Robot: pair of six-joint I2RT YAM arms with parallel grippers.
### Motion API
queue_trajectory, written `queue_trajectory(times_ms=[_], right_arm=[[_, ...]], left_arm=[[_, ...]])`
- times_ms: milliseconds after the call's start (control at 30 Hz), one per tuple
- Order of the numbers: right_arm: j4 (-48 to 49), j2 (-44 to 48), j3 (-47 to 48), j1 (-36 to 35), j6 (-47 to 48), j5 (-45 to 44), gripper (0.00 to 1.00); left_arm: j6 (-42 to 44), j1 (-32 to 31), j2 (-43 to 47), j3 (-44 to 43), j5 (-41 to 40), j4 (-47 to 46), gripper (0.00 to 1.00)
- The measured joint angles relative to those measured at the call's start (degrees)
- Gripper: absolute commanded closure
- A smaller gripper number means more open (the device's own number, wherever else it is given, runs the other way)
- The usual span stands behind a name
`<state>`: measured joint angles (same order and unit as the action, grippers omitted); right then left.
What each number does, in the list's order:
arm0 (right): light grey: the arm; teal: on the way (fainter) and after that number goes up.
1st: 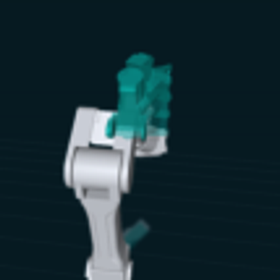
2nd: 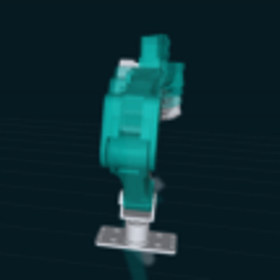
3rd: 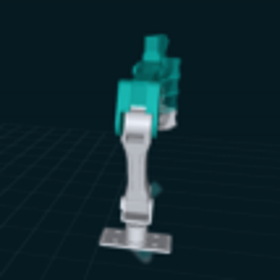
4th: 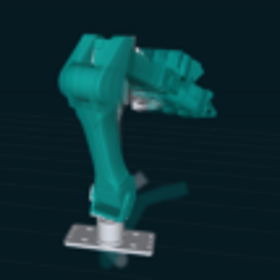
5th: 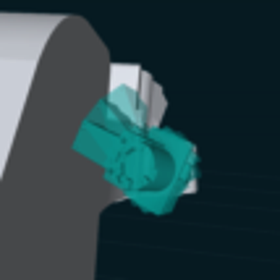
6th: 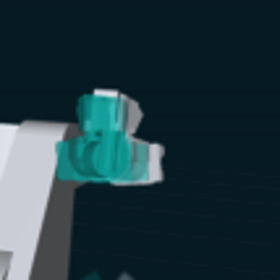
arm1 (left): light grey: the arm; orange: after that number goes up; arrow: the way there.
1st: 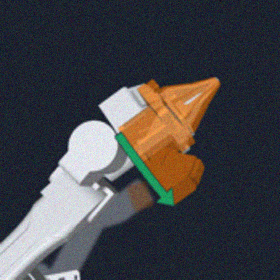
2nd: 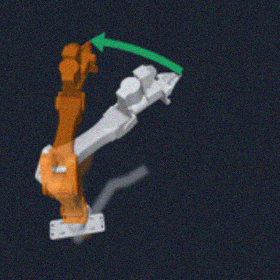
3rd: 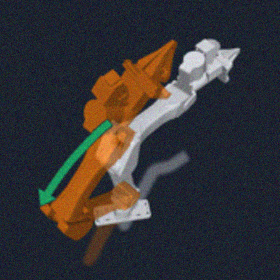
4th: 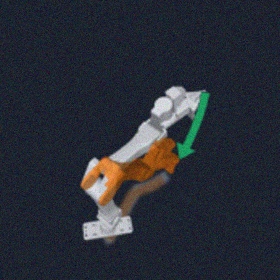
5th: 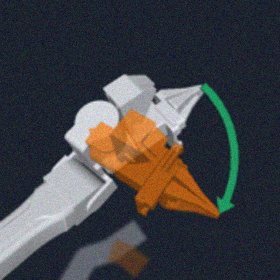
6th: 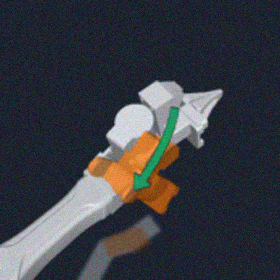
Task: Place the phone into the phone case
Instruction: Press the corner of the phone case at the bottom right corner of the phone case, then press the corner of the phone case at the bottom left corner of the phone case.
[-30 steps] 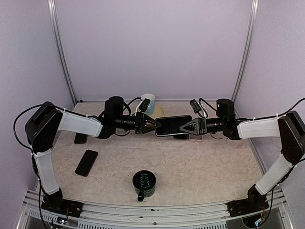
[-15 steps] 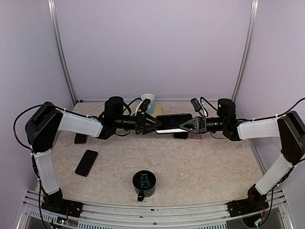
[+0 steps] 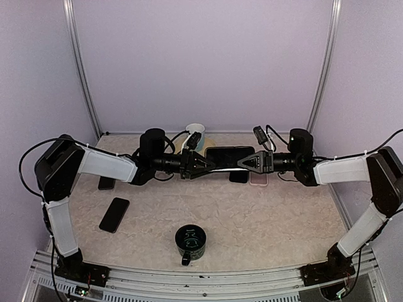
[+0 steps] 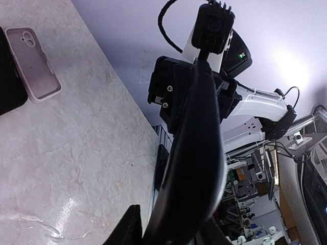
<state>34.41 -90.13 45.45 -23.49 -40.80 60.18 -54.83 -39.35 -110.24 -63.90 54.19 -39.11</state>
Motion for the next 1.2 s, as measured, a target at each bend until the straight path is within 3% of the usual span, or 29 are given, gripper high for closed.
queue_trajectory(times_ms=[100,200,367,567,667,1200], right_arm=[[0.61,0.0,0.0,0.0,-0.22,0.24,1.0],[0.44,0.0,0.0,0.07,-0.22,0.15,1.0],[-1.95,0.7,0.0,0.15,1.18,-0.24,1.0],[-3.45,1.55,0.0,0.13,3.06,-0.52,1.0],[-4.09,1.7,0.0,0.15,3.93,-1.75,1.0],[-1.73,1.64,-0.02,1.92,0.68,-1.22,1.0]], left_arm=[[-0.33,0.02,-0.13,0.09,-0.04,-0.09,0.83],[-0.31,0.02,-0.31,0.22,0.28,-0.92,1.0],[0.15,-0.02,-0.72,0.37,0.61,-2.03,1.0],[0.15,-0.07,-0.74,0.39,0.52,-1.92,0.64],[-0.24,0.35,-0.74,0.52,0.46,-1.86,0.53],[7.08,3.74,2.93,0.52,-2.29,7.78,0.37]])
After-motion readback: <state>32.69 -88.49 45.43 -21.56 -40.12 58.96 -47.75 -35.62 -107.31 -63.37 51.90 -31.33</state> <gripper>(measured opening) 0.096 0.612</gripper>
